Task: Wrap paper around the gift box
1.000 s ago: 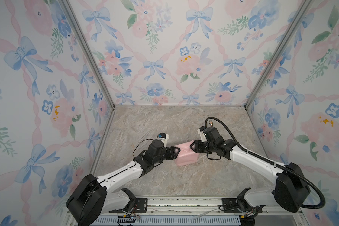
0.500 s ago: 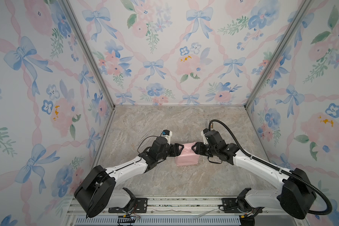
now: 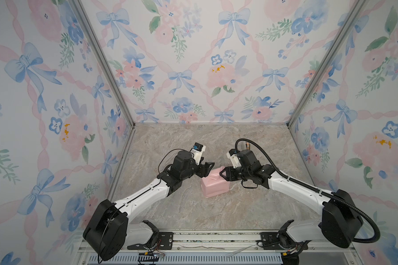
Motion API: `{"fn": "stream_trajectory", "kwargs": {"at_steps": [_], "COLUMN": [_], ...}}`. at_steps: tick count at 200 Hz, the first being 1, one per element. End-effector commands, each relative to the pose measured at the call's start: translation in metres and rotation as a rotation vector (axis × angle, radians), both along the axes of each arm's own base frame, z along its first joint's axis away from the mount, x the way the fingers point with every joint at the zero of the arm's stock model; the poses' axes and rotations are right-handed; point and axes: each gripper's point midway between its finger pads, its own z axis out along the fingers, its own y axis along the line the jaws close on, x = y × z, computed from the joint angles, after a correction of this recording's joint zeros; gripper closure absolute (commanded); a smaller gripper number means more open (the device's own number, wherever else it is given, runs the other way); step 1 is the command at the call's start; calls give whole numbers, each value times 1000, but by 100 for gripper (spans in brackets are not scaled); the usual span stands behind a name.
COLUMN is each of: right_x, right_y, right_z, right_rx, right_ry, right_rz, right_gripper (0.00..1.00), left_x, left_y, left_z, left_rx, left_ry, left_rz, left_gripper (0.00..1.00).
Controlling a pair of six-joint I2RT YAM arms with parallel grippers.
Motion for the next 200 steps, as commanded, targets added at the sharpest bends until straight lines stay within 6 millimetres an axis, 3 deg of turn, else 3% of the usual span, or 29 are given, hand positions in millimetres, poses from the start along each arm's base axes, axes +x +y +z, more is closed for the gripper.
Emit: {"fn": "stream_trajectory", "kwargs": {"at_steps": [1, 40, 82, 133, 169, 200], "right_x": [-14, -9, -7, -10, -35, -67], "right_y": [-9, -12, -12, -27, -49, -52], "right_z": [-23, -19, -4, 43, 68, 57], "right_rx": [-71, -64, -50, -10, 52, 149], "right_ry": [68, 58, 35, -61, -96, -38], "right_rz": [44, 32, 29, -36, -104, -161], "right_gripper": [51, 51, 49, 42, 38, 38], "left_x": [-5, -11, -18, -26, -25, -25], "left_y": [-11, -17, 1, 6, 5, 6], "left_z": [-28, -51, -76, -82, -78, -73], "left_rx": [80, 115, 199, 211, 210, 206], "left_ry": [64, 123, 150, 158, 145, 131], "left_rz": [-99, -154, -106, -106, -101, -92], "left_gripper": [29, 30, 31, 32, 32, 32]}}
